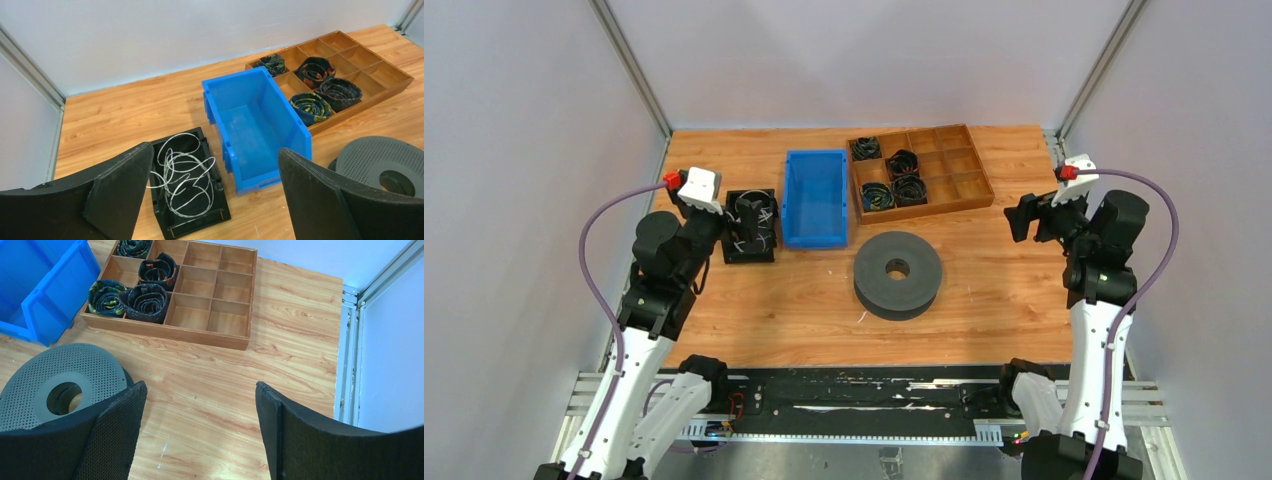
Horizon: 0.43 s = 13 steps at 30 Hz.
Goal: Wrap the cables
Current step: Reset both arms
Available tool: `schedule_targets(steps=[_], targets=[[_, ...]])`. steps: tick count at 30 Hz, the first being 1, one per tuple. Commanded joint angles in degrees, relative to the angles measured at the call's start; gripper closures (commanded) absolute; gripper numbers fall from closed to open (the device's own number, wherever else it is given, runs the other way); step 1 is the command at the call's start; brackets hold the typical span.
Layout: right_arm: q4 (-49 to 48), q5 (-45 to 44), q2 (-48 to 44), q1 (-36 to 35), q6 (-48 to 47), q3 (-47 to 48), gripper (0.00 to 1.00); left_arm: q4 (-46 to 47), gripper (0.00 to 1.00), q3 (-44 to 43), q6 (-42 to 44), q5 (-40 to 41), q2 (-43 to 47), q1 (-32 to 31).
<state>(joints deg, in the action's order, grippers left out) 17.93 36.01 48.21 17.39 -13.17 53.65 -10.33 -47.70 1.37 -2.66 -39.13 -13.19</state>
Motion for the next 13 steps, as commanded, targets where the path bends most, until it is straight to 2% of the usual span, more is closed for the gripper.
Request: schedule_targets(steps=[1,13], targets=[[0.8,1.4,-0.8,0.3,-1.0,-0.2,0.21,-1.2,0.00,-1.5,1.2,-1.7,0.6,0.4],[1.2,1.6,-1.2,0.3,-1.6,-0.2,0.21,-1.4,0.00,-1.3,1.5,-0.7,0.9,0.4]])
